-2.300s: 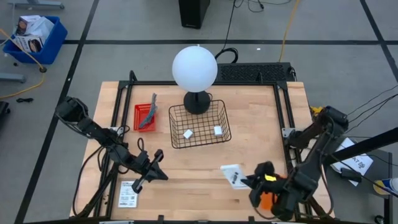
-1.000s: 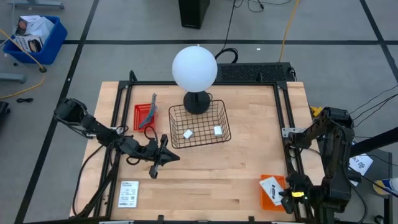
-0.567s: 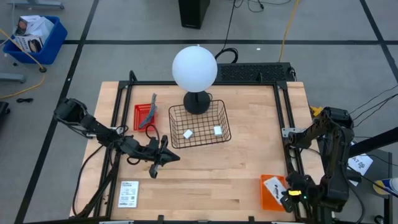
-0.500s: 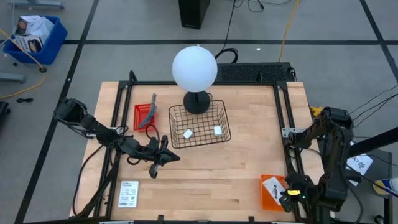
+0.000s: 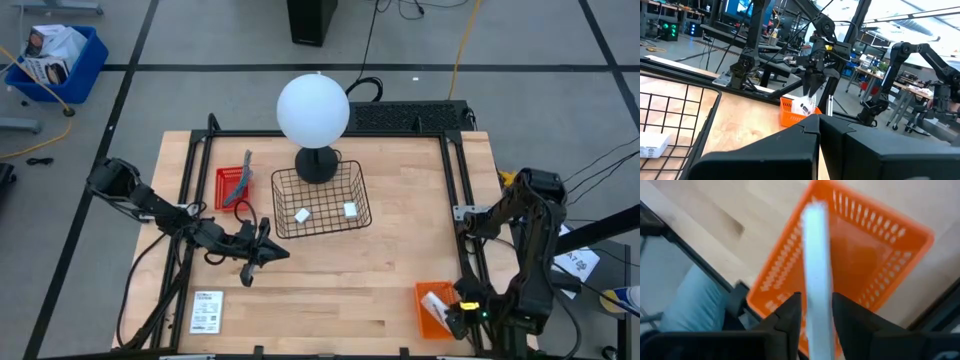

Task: Pick and place items into bin
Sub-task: Put the right white card reader box into the orange bin, then put the white card reader box into the orange bin

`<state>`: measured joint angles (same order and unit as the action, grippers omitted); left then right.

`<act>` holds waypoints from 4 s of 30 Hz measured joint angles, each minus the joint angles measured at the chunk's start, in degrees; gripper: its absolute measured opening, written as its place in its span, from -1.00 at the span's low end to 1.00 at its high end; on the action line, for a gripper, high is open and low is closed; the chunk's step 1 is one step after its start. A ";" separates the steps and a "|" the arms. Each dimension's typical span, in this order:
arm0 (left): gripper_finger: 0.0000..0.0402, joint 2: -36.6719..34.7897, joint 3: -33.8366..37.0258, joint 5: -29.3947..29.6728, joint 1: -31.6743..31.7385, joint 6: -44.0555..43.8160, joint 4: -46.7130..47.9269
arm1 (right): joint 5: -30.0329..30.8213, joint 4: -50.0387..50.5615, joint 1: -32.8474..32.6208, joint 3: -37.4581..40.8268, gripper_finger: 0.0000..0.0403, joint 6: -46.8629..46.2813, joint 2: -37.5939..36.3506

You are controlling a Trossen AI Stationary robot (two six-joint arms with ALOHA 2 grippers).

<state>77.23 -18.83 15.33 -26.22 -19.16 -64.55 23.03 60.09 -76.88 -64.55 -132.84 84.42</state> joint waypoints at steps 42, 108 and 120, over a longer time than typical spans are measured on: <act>-0.96 0.01 0.00 -9.92 -6.23 -14.83 7.72 | 6.73 -92.28 38.45 17.25 -0.30 108.73 0.46; -1.00 8.63 -30.97 -13.94 -35.63 -75.30 105.25 | -12.86 -103.20 48.02 18.99 -1.00 116.41 12.04; -1.00 13.78 -30.95 -16.68 -36.76 -78.81 102.30 | -12.84 -103.59 48.02 18.99 -1.00 116.41 12.04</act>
<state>91.01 -49.78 -1.34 -62.98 -97.98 37.75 10.19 -43.51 -28.86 -45.56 -16.43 96.47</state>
